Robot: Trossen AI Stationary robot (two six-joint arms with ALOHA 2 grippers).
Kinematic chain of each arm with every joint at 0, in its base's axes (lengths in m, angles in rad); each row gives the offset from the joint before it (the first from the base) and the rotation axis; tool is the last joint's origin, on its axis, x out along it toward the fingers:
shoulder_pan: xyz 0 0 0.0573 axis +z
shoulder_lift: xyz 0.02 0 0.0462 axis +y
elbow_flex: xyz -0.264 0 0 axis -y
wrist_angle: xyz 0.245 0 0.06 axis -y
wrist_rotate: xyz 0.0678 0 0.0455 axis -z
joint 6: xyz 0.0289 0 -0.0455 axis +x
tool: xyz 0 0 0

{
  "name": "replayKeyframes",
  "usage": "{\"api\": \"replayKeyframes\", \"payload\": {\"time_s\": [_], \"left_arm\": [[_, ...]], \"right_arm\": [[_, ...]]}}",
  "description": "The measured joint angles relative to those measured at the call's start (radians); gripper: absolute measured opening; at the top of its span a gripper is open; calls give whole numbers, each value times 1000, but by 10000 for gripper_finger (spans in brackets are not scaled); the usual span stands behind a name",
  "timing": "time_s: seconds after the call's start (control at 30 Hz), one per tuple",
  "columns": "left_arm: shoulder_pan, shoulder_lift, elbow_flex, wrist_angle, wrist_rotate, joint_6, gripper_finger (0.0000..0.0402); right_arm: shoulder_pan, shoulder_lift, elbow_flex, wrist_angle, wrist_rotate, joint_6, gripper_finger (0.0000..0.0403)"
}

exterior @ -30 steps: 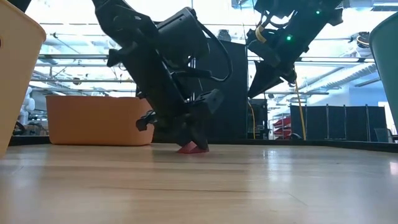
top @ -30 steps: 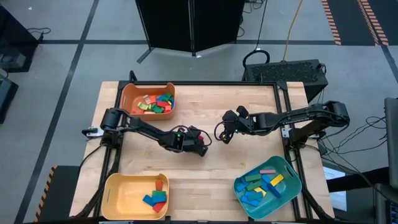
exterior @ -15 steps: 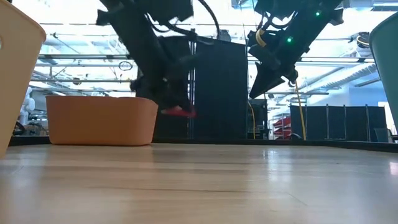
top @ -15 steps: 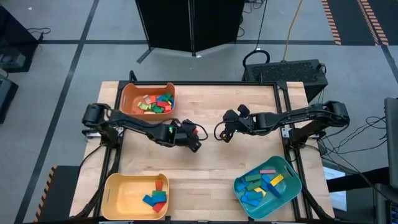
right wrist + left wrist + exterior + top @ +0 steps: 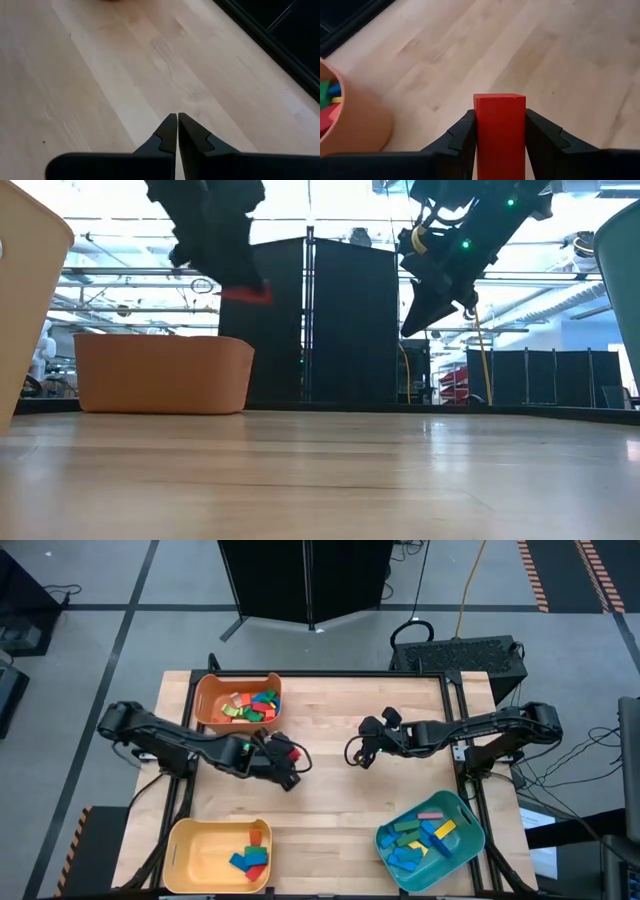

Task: Sort blocks by size
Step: Put the red triangular block into the yellow bin

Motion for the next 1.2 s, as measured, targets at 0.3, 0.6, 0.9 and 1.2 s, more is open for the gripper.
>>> {"api": "replayKeyframes", "payload": {"time_s": [0.3, 0.6, 0.9, 1.2], "left_arm": [[-93, -120, 1, -170, -1, 6, 132], [-205, -157, -1, -245, 1, 82, 132], [-317, -159, -1, -241, 29, 161, 132], [-363, -159, -55, -236, 161, 153, 132]], "right_arm": [[0, -1, 0, 4, 2, -12, 0], [10, -84, 0, 1, 11, -11, 0], [90, -176, 0, -15, 104, -5, 0], [156, -224, -1, -17, 159, -4, 0]]}}
